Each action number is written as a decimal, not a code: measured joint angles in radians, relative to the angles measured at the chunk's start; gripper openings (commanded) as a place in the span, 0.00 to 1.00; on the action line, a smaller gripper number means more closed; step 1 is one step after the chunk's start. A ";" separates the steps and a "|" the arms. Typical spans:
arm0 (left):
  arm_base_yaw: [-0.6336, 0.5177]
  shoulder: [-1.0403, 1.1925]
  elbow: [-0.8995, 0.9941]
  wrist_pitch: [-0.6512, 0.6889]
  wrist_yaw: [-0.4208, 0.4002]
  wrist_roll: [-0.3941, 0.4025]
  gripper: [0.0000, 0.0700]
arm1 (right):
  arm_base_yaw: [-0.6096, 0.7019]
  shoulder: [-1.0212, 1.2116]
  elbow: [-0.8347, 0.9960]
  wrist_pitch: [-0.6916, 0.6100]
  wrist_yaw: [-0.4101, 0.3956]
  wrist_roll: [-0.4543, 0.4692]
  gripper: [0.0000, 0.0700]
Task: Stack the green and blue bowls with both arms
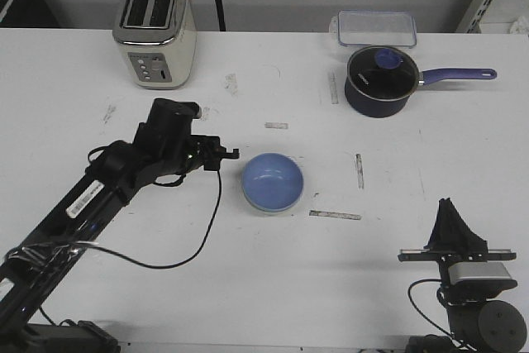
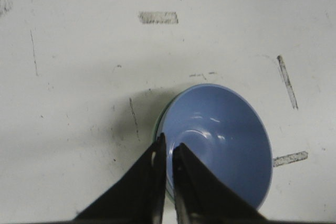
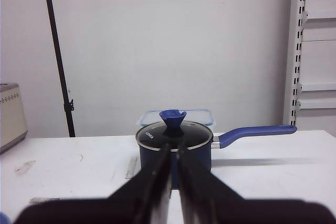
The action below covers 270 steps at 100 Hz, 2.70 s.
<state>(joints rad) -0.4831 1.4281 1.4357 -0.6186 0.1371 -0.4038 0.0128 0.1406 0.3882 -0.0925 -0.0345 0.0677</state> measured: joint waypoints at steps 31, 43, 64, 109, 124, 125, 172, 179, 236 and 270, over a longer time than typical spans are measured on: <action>0.159 -0.338 -0.373 0.329 -0.002 0.114 0.00 | 0.000 0.000 0.000 0.000 0.000 0.000 0.02; 0.241 -0.464 -0.489 0.379 -0.017 0.188 0.00 | 0.000 0.000 0.000 0.000 0.000 0.000 0.02; 0.366 -0.640 -0.630 0.383 -0.087 0.370 0.00 | 0.000 0.000 0.000 0.000 0.000 0.000 0.02; 0.400 -0.977 -0.917 0.609 -0.088 0.450 0.00 | 0.000 0.000 0.000 0.000 0.000 0.000 0.02; 0.400 -1.094 -1.016 0.655 -0.088 0.410 0.00 | 0.000 0.000 0.000 0.000 0.000 0.000 0.02; 0.400 -1.101 -1.021 0.656 -0.088 0.407 0.00 | 0.000 0.000 0.000 0.000 0.000 0.000 0.02; 0.400 -1.256 -1.052 0.632 -0.087 0.363 0.00 | 0.000 0.000 0.000 0.000 0.000 0.000 0.02; 0.400 -1.259 -1.052 0.633 -0.087 0.362 0.00 | 0.000 0.000 0.000 0.000 0.000 0.000 0.02; 0.420 -1.287 -1.094 0.617 -0.115 0.361 0.00 | 0.000 0.000 0.000 0.000 0.000 0.000 0.02; 0.449 -1.346 -1.260 0.669 -0.116 0.372 0.00 | 0.000 0.000 0.000 0.000 0.000 0.000 0.02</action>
<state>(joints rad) -0.0345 0.0818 0.1757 0.0502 0.0216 -0.0315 0.0128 0.1406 0.3882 -0.0921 -0.0341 0.0677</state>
